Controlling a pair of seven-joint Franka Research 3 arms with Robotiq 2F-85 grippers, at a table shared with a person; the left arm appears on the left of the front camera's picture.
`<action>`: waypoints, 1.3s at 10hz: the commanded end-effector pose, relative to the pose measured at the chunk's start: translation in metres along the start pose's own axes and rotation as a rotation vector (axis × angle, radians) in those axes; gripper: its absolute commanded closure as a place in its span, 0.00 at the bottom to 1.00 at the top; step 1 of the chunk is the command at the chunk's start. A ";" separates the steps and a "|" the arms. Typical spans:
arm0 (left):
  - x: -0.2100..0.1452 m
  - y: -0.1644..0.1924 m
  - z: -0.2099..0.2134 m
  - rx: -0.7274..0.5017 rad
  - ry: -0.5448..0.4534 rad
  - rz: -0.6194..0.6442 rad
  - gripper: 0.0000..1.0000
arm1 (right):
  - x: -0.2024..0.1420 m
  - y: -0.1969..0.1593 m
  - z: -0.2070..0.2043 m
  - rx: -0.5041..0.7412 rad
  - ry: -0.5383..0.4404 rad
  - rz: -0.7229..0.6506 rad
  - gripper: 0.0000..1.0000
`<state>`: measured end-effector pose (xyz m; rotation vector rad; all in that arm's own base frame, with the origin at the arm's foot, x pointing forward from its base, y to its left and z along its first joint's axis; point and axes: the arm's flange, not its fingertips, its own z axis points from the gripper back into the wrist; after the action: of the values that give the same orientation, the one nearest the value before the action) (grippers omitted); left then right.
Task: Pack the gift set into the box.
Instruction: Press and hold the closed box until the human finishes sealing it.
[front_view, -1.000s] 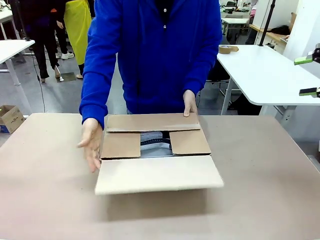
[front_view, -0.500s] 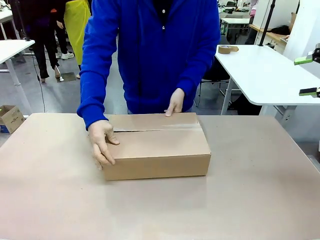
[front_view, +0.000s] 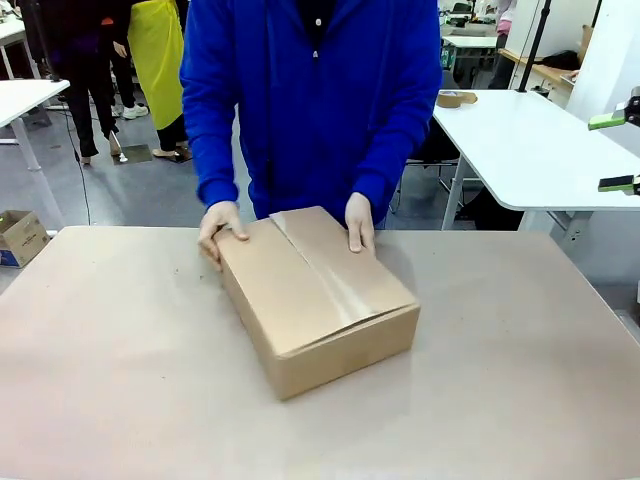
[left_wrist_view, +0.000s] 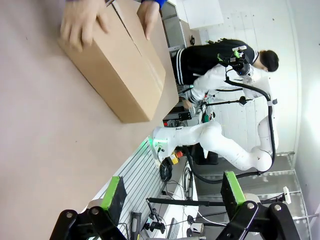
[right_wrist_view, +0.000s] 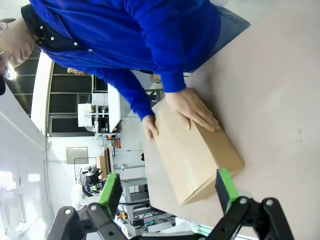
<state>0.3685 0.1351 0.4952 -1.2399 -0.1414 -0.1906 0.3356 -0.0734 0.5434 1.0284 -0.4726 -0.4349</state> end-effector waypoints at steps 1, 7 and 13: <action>-0.002 0.000 0.000 0.006 -0.001 -0.007 0.00 | 0.002 -0.001 -0.002 0.025 -0.005 0.024 0.00; -0.002 0.000 0.000 0.006 -0.001 -0.007 0.00 | 0.002 -0.001 -0.002 0.025 -0.005 0.024 0.00; 0.092 -0.004 -0.222 0.069 0.407 -0.584 0.00 | -0.096 0.036 -0.250 0.305 0.791 0.693 0.00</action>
<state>0.4232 -0.0789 0.4686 -1.0596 -0.0304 -0.8159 0.3611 0.1532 0.4738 1.0224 -0.2504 0.2312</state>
